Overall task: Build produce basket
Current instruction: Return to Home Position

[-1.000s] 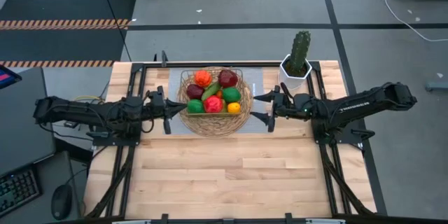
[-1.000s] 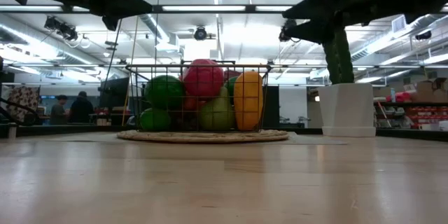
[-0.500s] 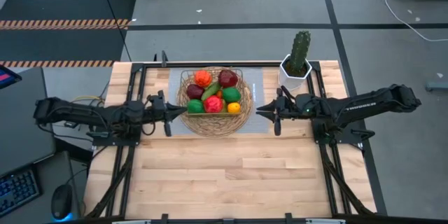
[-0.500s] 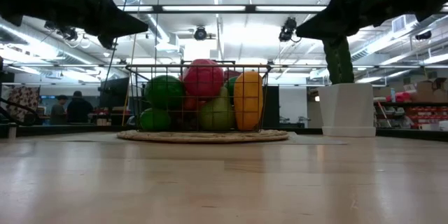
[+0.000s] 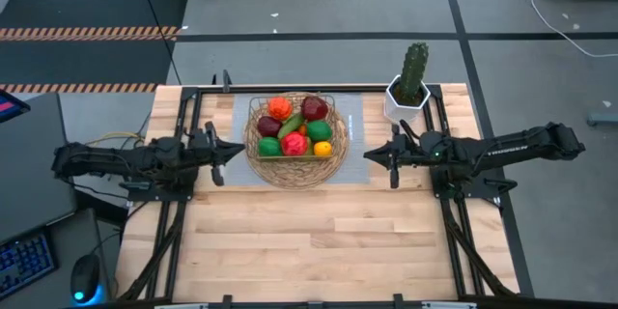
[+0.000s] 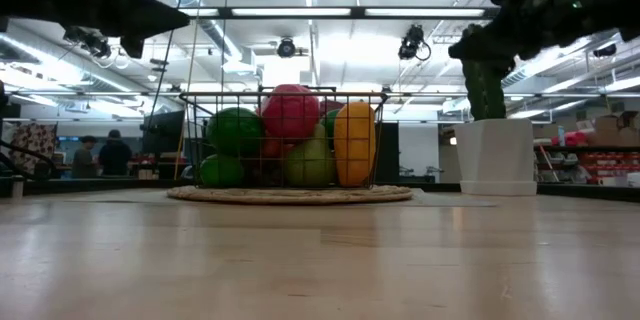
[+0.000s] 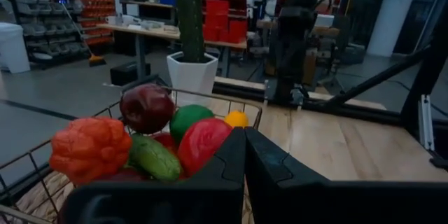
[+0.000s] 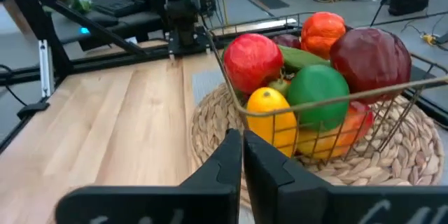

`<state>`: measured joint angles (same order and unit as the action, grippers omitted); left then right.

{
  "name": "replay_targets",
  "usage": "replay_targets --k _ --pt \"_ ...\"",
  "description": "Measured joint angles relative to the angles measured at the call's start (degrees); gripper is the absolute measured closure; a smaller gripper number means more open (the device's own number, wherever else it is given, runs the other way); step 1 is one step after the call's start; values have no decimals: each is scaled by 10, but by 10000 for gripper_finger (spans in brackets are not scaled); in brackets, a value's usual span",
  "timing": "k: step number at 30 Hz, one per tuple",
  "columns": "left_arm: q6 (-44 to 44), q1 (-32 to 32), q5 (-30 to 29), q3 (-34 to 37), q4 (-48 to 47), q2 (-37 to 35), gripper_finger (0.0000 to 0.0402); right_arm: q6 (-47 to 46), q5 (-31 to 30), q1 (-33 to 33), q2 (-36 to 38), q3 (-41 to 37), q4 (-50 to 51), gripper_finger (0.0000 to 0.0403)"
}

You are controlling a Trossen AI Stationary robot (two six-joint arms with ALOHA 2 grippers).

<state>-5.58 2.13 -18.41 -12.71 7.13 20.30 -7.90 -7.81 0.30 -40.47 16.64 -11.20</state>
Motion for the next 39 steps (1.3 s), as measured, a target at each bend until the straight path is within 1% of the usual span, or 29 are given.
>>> replay_targets --k 4,7,11,14,15,20,24,27,34,39 --pt "0 0 0 0 -1 -9 394 -3 1 -5 38 -39 -46 396" --pt "-3 0 0 2 2 -8 394 -9 12 -9 66 -44 -54 395" --pt "-11 5 2 66 84 -14 394 -12 35 -9 91 -45 -49 387" --pt "-8 5 2 113 168 -22 397 -14 40 -8 103 -45 -38 390" --pt "-5 5 -1 122 181 -25 397 -14 41 -8 107 -45 -30 392" --pt "-5 4 0 122 197 -37 394 -25 48 -8 122 -45 -6 396" --pt "-8 4 2 122 221 -39 395 -25 53 -8 132 -45 -6 388" --pt "5 4 3 122 244 -40 396 -29 58 -8 138 -45 1 386" --pt "14 3 3 122 248 -69 394 -30 60 -8 148 -45 11 394" --pt "13 3 3 122 246 -80 395 -26 60 -8 157 -44 9 386"
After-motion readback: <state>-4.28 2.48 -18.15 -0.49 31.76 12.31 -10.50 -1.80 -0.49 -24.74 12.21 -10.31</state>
